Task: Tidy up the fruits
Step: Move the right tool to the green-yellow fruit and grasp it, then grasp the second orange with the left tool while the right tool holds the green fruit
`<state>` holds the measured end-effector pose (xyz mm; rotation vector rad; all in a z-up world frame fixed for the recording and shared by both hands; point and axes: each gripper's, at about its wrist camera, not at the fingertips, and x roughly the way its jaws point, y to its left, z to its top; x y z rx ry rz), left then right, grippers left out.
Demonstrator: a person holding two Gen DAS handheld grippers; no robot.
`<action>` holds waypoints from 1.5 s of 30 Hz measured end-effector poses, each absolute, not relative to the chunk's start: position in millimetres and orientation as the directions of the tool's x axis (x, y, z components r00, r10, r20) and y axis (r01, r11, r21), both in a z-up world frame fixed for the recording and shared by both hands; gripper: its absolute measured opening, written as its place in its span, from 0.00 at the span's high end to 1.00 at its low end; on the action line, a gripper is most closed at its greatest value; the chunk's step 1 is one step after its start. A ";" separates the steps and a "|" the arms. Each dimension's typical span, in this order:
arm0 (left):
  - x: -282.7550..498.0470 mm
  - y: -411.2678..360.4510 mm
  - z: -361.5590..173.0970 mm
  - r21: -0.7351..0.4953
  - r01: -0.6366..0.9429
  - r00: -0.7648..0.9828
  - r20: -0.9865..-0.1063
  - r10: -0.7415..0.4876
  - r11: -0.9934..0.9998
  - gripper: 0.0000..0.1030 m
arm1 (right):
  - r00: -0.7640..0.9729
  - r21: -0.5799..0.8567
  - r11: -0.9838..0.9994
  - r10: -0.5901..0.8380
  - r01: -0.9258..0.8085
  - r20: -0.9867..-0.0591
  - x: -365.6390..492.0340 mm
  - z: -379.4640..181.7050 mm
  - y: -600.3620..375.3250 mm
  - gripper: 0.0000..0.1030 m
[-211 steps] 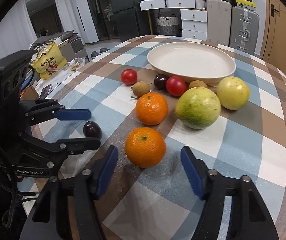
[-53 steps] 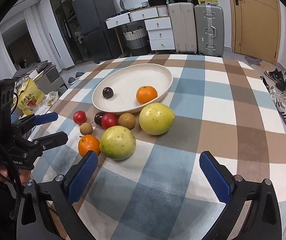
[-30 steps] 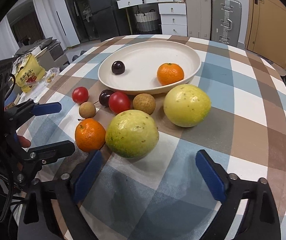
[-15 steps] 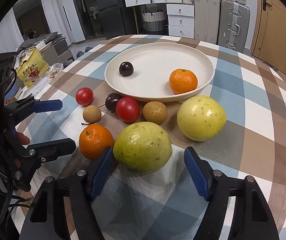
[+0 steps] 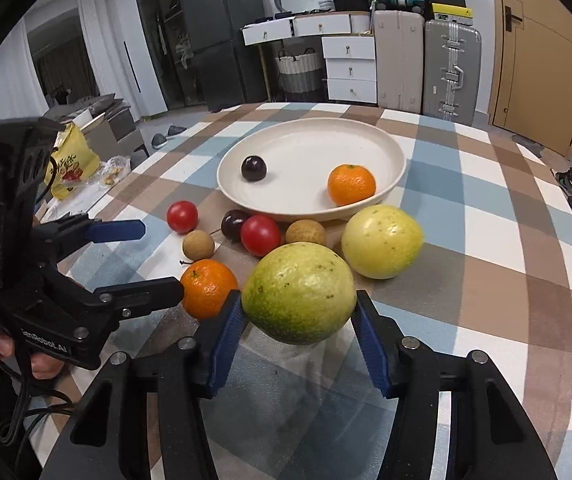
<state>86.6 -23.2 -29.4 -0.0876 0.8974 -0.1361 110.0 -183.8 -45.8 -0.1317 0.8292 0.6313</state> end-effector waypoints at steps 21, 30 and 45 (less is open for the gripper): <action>81.3 -67.9 -36.1 -0.145 0.242 0.569 -0.780 -0.261 0.959 0.45 | 0.527 0.188 0.827 0.495 -0.530 -0.691 102.2 -36.8 -209.0 0.46; 90.3 -74.5 -43.5 -0.121 0.238 0.563 -0.792 -0.239 0.964 0.51 | 0.531 0.195 0.831 0.494 -0.521 -0.688 104.3 -36.5 -215.4 0.46; 89.0 -71.1 -39.8 -0.121 0.215 0.575 -0.786 -0.226 0.969 0.62 | 0.550 0.230 0.844 0.498 -0.484 -0.670 110.6 -34.9 -233.3 0.46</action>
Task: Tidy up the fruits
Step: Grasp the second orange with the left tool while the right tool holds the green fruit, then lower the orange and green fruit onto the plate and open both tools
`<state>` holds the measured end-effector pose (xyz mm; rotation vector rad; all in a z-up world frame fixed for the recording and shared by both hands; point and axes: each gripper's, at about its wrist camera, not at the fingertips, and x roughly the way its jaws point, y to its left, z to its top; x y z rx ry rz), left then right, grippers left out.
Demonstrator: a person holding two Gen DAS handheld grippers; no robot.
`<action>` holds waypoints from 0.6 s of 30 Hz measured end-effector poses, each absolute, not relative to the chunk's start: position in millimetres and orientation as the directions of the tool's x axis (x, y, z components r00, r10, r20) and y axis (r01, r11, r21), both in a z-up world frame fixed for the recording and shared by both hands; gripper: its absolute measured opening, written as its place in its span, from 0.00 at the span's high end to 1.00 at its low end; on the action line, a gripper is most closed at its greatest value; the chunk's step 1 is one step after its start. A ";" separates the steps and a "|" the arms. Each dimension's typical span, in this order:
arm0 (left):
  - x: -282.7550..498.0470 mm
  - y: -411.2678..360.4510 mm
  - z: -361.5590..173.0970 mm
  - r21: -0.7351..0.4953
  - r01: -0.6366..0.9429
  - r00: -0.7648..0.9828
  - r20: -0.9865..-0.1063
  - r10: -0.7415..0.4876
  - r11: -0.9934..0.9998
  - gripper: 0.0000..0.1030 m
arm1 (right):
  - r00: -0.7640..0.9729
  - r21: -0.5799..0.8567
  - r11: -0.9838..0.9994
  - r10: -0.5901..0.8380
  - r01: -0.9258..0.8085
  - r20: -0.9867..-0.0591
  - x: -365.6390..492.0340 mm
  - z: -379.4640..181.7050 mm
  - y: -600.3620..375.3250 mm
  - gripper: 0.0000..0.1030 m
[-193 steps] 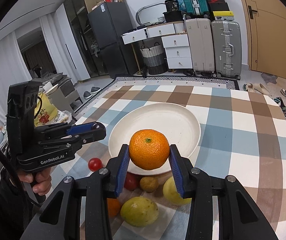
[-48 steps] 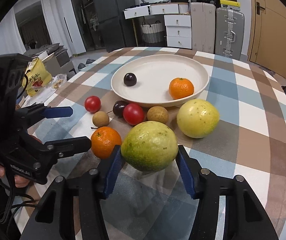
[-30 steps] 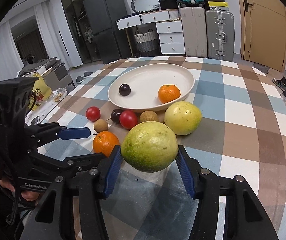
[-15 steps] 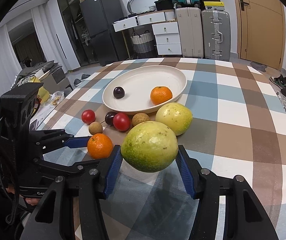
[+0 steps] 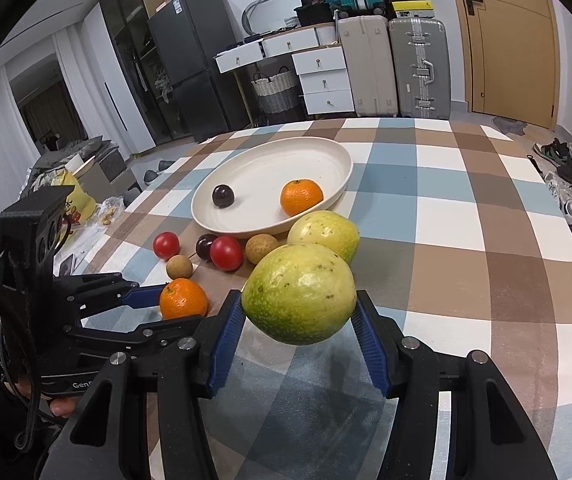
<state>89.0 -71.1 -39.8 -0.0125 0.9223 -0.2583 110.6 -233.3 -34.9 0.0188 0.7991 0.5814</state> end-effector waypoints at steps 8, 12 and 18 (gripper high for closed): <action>84.2 -61.8 -17.2 -0.118 0.211 0.617 -0.754 -0.226 0.970 0.62 | 0.554 0.228 0.828 0.521 -0.512 -0.649 110.6 -23.2 -229.0 0.46; 81.3 -55.5 -4.8 -0.120 0.204 0.642 -0.733 -0.225 0.972 0.62 | 0.572 0.217 0.829 0.521 -0.515 -0.633 111.8 -13.6 -225.4 0.46; 81.5 -44.5 10.2 -0.144 0.186 0.672 -0.703 -0.233 0.972 0.62 | 0.585 0.238 0.830 0.531 -0.505 -0.613 120.0 1.1 -222.0 0.46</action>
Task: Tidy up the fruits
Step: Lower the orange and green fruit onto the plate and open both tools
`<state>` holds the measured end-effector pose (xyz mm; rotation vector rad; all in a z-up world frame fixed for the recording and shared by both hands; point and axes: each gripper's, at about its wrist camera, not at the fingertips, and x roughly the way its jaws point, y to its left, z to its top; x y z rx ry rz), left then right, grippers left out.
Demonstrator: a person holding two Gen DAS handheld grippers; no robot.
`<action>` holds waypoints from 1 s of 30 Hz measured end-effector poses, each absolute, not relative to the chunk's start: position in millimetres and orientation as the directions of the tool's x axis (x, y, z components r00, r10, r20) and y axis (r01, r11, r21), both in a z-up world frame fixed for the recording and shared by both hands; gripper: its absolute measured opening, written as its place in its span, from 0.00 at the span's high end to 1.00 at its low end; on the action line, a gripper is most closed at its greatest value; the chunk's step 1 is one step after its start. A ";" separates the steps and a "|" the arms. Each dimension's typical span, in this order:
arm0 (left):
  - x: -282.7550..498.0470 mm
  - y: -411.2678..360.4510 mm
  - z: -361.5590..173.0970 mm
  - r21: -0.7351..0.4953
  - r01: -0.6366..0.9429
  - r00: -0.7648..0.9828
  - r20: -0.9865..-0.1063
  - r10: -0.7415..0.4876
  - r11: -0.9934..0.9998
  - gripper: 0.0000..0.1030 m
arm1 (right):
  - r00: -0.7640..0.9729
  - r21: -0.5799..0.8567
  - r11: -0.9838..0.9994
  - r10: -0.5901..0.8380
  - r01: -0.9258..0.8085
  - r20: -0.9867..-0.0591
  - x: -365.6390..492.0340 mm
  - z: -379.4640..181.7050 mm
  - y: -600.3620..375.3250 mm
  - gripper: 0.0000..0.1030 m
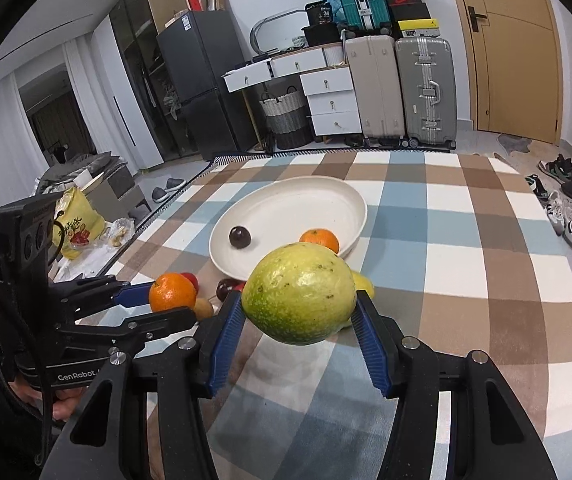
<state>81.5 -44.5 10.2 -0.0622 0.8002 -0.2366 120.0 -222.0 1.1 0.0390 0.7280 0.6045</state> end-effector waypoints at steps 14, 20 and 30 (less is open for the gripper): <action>93.4 -20.5 24.8 -0.156 0.157 0.714 -0.665 -0.221 0.975 0.62 | 0.579 0.218 0.825 0.530 -0.521 -0.620 142.3 16.0 -192.2 0.46; 110.5 -9.4 22.9 -0.167 0.137 0.714 -0.667 -0.215 0.976 0.62 | 0.563 0.196 0.825 0.515 -0.531 -0.646 156.8 10.8 -173.9 0.46; 151.6 -0.9 15.8 -0.149 0.126 0.713 -0.674 -0.194 0.981 0.62 | 0.540 0.174 0.831 0.488 -0.529 -0.685 184.0 -4.4 -153.7 0.46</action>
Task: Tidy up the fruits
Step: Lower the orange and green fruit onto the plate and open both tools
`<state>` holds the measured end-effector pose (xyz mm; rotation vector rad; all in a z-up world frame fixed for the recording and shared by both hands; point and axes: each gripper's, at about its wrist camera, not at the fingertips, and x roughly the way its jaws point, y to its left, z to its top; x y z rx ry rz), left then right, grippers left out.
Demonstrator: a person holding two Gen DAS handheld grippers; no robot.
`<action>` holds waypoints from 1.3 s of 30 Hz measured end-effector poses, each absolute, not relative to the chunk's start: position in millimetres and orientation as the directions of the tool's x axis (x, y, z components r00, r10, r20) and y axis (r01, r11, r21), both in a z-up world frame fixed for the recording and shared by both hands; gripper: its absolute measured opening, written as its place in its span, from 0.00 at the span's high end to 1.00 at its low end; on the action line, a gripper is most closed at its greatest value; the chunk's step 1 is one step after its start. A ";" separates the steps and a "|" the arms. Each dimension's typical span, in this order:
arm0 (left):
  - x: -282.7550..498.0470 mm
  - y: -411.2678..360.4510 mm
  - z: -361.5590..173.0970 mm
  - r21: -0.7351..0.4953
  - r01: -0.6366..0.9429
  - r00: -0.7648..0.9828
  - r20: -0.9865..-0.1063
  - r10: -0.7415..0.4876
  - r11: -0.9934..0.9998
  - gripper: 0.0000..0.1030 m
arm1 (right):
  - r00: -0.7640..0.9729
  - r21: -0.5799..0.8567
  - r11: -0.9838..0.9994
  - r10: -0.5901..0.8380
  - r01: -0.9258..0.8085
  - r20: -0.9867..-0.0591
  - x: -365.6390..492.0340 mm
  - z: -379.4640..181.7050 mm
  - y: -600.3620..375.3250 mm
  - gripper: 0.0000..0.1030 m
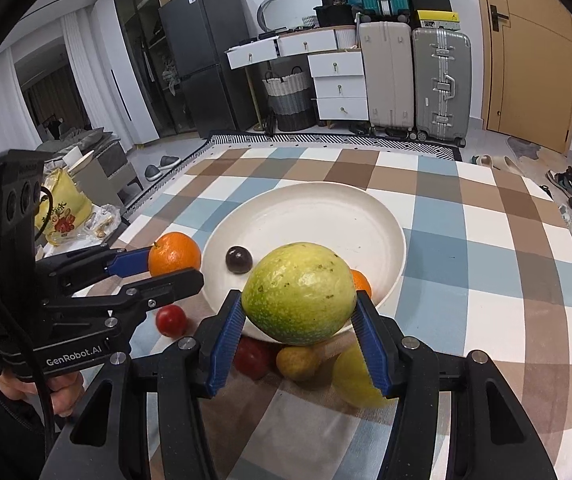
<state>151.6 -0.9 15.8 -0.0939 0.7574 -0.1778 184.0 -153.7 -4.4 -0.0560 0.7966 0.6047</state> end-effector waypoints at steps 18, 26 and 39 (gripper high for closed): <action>194.1 -14.6 -18.2 -0.140 0.151 0.658 -0.725 -0.206 0.978 0.62 | 0.550 0.130 0.833 0.463 -0.538 -0.695 228.9 -19.0 -139.4 0.46; 203.2 -15.5 -28.6 -0.124 0.130 0.645 -0.743 -0.179 0.984 0.62 | 0.555 0.145 0.848 0.453 -0.509 -0.698 242.3 -28.4 -135.6 0.46; 196.9 -5.6 -22.0 -0.147 0.097 0.664 -0.727 -0.174 0.984 0.50 | 0.582 0.119 0.833 0.472 -0.541 -0.662 229.8 -22.3 -135.7 0.38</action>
